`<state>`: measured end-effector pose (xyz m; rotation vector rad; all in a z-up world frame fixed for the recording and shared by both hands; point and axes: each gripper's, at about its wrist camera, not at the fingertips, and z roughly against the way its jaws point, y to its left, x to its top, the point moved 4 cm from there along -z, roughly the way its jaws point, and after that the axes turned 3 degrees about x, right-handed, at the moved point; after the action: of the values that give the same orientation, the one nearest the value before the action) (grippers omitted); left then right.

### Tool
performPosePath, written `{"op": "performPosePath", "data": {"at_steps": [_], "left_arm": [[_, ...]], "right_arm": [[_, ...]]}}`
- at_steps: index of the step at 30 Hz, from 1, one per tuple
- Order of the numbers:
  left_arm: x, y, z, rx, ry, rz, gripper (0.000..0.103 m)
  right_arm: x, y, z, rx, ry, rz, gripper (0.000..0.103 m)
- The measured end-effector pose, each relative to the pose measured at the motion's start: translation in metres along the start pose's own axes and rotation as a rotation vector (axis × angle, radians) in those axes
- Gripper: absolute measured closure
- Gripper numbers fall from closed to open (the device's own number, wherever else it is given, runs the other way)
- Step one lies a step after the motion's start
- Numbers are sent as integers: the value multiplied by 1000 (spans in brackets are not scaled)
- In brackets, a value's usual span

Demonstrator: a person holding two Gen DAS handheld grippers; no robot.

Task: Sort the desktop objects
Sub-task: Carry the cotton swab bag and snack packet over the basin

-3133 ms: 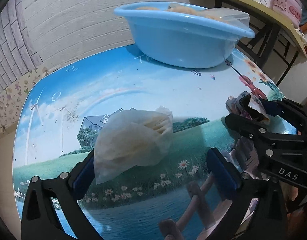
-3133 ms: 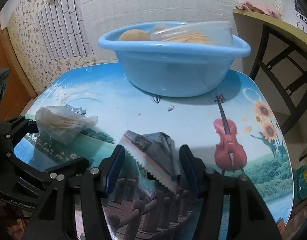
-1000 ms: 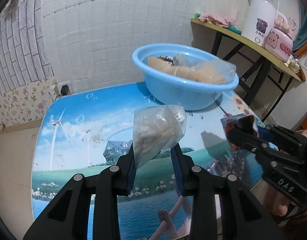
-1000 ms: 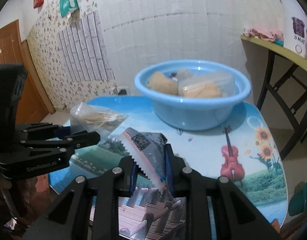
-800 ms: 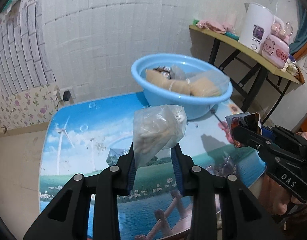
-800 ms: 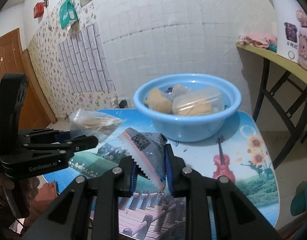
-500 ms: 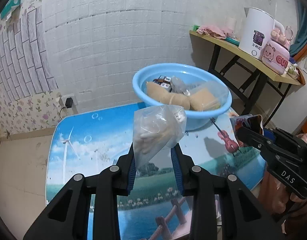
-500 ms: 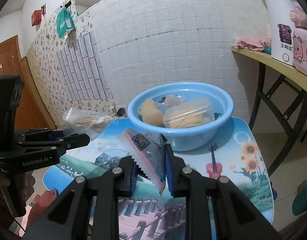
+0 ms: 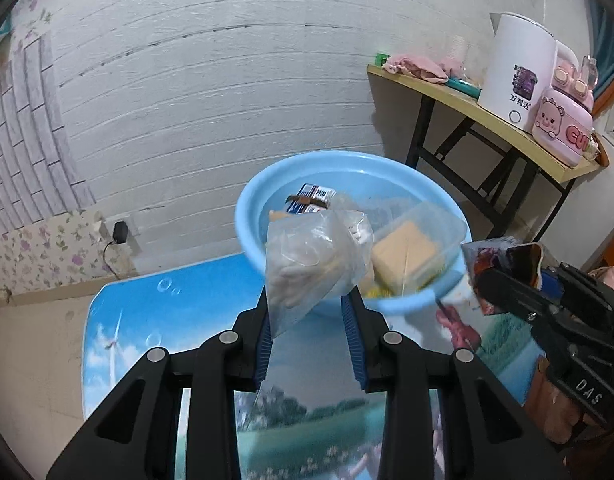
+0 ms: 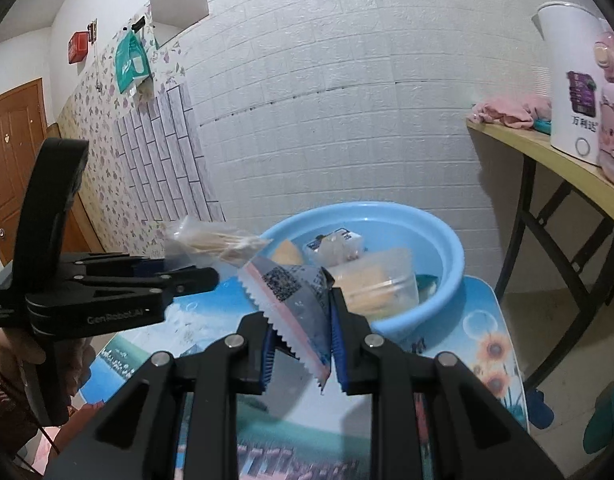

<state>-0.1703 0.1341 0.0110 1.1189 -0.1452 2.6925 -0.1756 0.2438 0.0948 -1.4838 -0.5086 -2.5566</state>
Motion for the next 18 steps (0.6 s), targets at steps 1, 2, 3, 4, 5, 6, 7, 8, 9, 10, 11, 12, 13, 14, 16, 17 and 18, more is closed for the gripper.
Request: {"op": "performPosePath", "data": {"at_steps": [1,2,3,4,5,6,7,8,9,10,11,12,13,14,16,17,18], "left_arm": [[5,-2,-6,-2,2,-6,72],[8,-3,-10,-3,4,-11,72],[11,-5,-15,-5,7,-16,72],[15,-6,-20,-7,10,-21,72],[19,-8,-26,-9,12,-26,72],[22,-9,-30,-12,12,-29,72],[27,-10,-35,-16,12,-35,72],[30,-12,-39,-18,12,-38,72],[34,-13,-43,-21,13,-40,71],[37,-13,-47,-28,13,-39,70],[41,-14,-51,-33,15,-36,69],[44,-14,-55,-39,19,-36,66],[46,-16,-60,-47,30,-42,61],[49,-16,-62,-47,32,-49,59],[52,-16,-64,-29,18,-62,36],[53,-16,-64,-21,10,-71,32],[54,-16,-63,-16,-2,-80,28]], "right_arm": [[2,-3,-4,0,0,-2,80],[4,-6,-8,1,2,-5,80],[5,-9,-12,1,4,-9,80],[8,-12,-16,0,6,-14,80],[10,-17,-20,0,9,-18,80],[12,-20,-23,0,9,-21,80],[14,-22,-26,-1,9,-20,80],[18,-26,-29,-7,7,-16,80],[20,-27,-31,-10,5,-13,80],[23,-30,-34,-12,3,-10,80],[26,-32,-37,-13,1,-10,80],[30,-35,-40,-15,-1,-7,80],[33,-38,-42,-15,-2,-6,80],[36,-40,-46,-13,0,-7,80],[41,-44,-54,-10,9,-8,79],[43,-45,-57,-8,12,-10,79],[44,-46,-60,-3,13,-14,79]]}}
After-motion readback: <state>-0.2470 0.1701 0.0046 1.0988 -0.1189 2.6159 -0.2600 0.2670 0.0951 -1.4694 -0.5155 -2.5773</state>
